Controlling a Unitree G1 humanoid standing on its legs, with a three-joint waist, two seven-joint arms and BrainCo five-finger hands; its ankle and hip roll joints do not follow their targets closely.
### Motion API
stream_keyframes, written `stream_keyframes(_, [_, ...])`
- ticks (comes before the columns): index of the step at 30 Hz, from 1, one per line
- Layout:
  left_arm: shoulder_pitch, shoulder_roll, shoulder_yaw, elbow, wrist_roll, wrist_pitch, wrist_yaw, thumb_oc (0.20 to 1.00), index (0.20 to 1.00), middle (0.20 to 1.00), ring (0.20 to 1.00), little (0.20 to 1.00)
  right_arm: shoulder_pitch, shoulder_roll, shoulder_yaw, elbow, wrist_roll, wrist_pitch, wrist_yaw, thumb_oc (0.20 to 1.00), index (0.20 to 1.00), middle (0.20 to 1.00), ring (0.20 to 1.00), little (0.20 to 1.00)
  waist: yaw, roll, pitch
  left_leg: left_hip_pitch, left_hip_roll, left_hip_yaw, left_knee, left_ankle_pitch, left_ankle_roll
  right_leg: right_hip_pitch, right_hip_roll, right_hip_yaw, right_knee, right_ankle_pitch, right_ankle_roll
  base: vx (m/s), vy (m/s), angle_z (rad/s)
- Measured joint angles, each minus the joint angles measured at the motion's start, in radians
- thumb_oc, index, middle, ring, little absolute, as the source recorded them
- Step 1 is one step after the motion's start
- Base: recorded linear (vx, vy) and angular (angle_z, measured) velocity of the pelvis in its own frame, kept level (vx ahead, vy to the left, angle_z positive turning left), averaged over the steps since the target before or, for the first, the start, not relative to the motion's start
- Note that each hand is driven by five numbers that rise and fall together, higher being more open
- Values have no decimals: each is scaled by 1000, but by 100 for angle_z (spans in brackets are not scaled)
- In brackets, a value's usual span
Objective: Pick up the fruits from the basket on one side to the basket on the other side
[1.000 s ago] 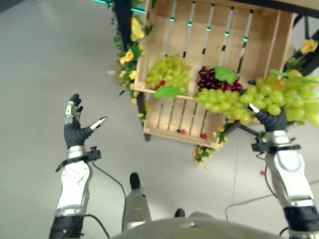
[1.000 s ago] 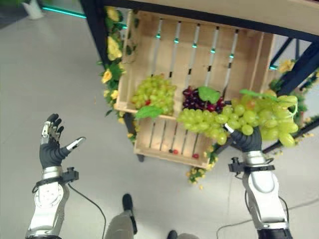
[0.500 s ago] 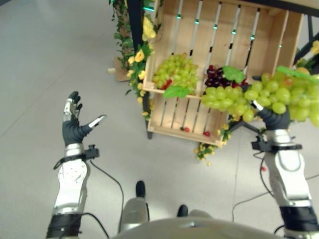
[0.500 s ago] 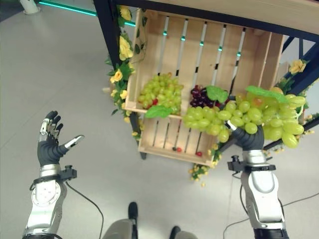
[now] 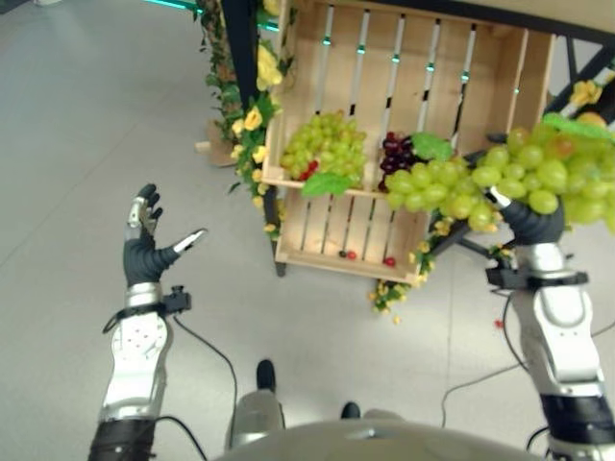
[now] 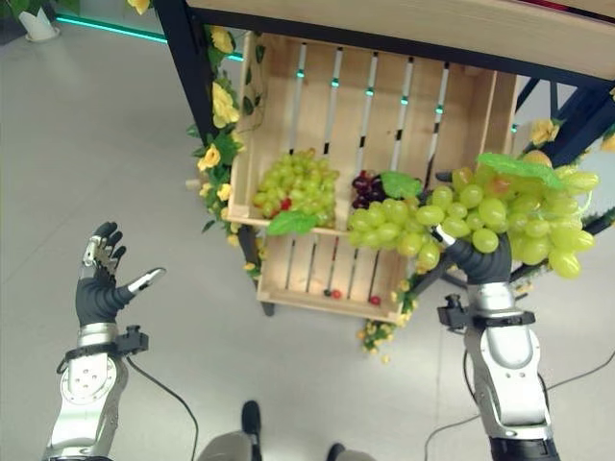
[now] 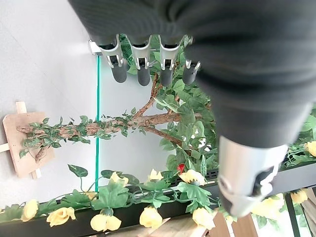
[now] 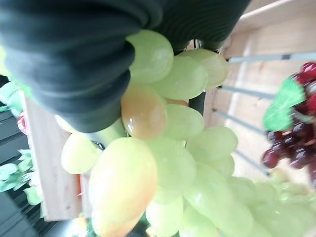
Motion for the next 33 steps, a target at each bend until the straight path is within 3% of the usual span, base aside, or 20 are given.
stream_keyframes(6, [4,0,-17,0,-6,1,-5,1000,1000,1000,1000,1000,-56,-9,53,2,-2,2,0,200,200,200,200,200,6,3,-34,1,0,0,-1,0,0,4,1,-1,-3,0,0,5,1,0])
stream_keyframes(12, [16,0,-61,6,-8,16,-18,1000,1000,1000,1000,1000,-148,-44,206,70,-41,11,-5,200,200,200,200,200,8,3,-53,2,1,-1,0,0,0,7,2,-3,-8,1,-1,0,0,0])
stream_keyframes(19, [18,1,-88,38,-19,28,-21,1000,1000,1000,1000,1000,-285,-40,339,135,-75,53,-27,200,200,200,200,200,37,4,-53,-5,-1,-5,-1,0,0,13,4,-7,-30,11,0,-1,-3,2])
stream_keyframes(26, [20,4,-116,46,-19,41,-25,1000,1000,1000,1000,1000,-343,-37,397,223,-89,80,-44,200,200,200,200,200,86,2,-53,-24,-5,-29,0,1,-1,9,6,-31,-39,13,-1,-6,-4,9])
stream_keyframes(33, [17,44,-125,46,-40,41,-26,1000,1000,1000,1000,1000,-419,-37,432,297,-110,97,-64,200,200,200,200,200,91,-11,-31,-37,-7,-37,0,2,-3,7,8,-34,-53,14,-1,-1,0,3])
